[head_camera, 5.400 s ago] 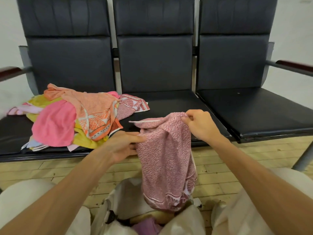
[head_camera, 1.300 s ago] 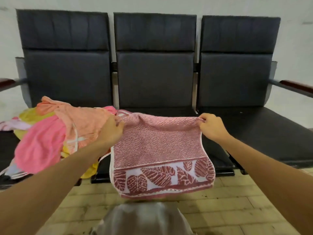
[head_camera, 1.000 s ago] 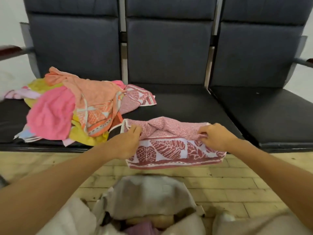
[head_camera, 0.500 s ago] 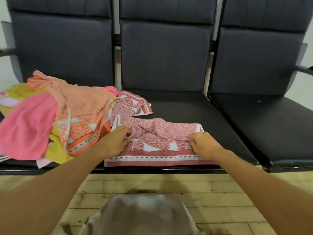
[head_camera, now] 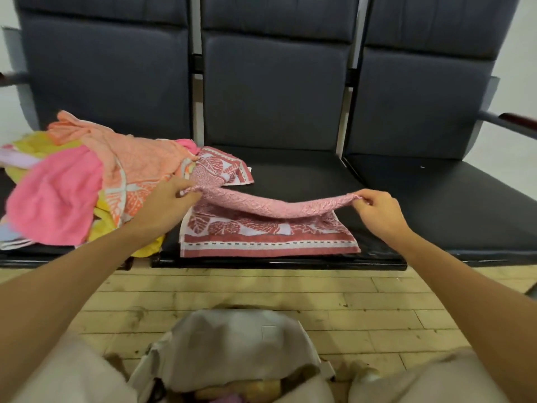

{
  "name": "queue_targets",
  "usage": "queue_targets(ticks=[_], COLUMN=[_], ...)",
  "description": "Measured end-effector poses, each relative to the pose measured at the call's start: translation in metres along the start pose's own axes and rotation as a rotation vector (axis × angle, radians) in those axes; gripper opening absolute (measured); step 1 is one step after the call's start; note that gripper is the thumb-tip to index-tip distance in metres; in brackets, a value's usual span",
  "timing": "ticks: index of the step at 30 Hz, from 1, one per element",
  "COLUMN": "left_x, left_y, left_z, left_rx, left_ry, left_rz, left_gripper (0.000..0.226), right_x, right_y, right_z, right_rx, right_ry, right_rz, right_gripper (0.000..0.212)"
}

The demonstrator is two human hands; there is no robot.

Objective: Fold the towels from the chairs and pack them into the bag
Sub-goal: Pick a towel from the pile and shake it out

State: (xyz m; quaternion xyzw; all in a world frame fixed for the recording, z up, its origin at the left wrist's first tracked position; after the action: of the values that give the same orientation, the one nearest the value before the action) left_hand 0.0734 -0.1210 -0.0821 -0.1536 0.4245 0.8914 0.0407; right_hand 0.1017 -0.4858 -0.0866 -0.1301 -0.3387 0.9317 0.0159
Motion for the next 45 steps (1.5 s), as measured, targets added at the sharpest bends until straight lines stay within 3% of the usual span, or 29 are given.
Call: queue_targets(ticks=[4,6,8,11,14,21,24,27,29,34,36,41,45], left_x=[0.009,0.01,0.009,-0.003,-0.007,-0.003,-0.001,0.0,0.0,0.011,0.014,0.005,-0.013], left_y=[-0.014,-0.022,-0.021,-0.027,-0.033,-0.049,-0.044,-0.037,-0.043,-0.054,-0.043,-0.01,0.034], left_z=[0.004,0.002,-0.001,-0.007,-0.006,-0.019,-0.021,-0.016,-0.008,0.007,0.015,0.02,-0.006], left_rx=[-0.15,-0.122,-0.038,-0.037,-0.337,-0.546,-0.596,-0.442,-0.294,0.241,0.381,0.779,0.756], left_ry=[-0.251,-0.38,-0.462,-0.351,-0.267,-0.43,-0.498,-0.457,-0.385,-0.26,-0.196,-0.049,-0.078], left_rz=[0.1,0.188,0.283,0.337,0.253,0.338,0.313,0.34,0.397,0.632,0.647,0.649,0.522], left_gripper=[0.015,0.02,0.029,0.025,0.017,0.053,0.047,0.019,0.013,0.024,0.016,0.02,0.024], right_x=[0.01,0.01,0.007,0.001,-0.007,-0.007,-0.005,-0.001,0.002,0.009,0.012,0.012,0.019], right_y=[0.0,0.002,0.009,0.016,0.02,0.014,0.003,-0.006,-0.01,-0.016,-0.015,-0.005,0.001], right_z=[0.0,-0.002,-0.009,-0.023,-0.031,-0.047,-0.049,-0.054,-0.056,-0.058,-0.058,-0.057,-0.061], right_rx=[0.044,0.092,0.184,0.298,0.306,0.229,0.128,0.023,0.008,-0.099,-0.237,-0.429,-0.495], right_ry=[-0.121,-0.152,-0.217,-0.282,-0.19,-0.276,-0.295,-0.364,-0.435,-0.624,-0.682,-0.533,-0.558], right_rz=[-0.003,-0.05,-0.086,-0.108,-0.202,-0.454,-0.488,-0.491,-0.477,-0.438,-0.456,-0.51,-0.517], right_gripper=[0.029,0.037,0.031,0.013,0.019,0.035,0.053,0.05,0.041,0.028,0.028,0.033,0.027])
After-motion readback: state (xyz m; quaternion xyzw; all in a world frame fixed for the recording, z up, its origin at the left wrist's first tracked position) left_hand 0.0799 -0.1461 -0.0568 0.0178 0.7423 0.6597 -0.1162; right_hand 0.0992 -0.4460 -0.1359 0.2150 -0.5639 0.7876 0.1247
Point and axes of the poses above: each hand's wrist, its own x-axis away from the middle knuckle, its own z-axis out of the back of the hand, y = z × x, the point moved 3 cm from there along -x, towards the middle knuckle, and after that the axes turned 1 degree about -y, right-handed, at the moved point
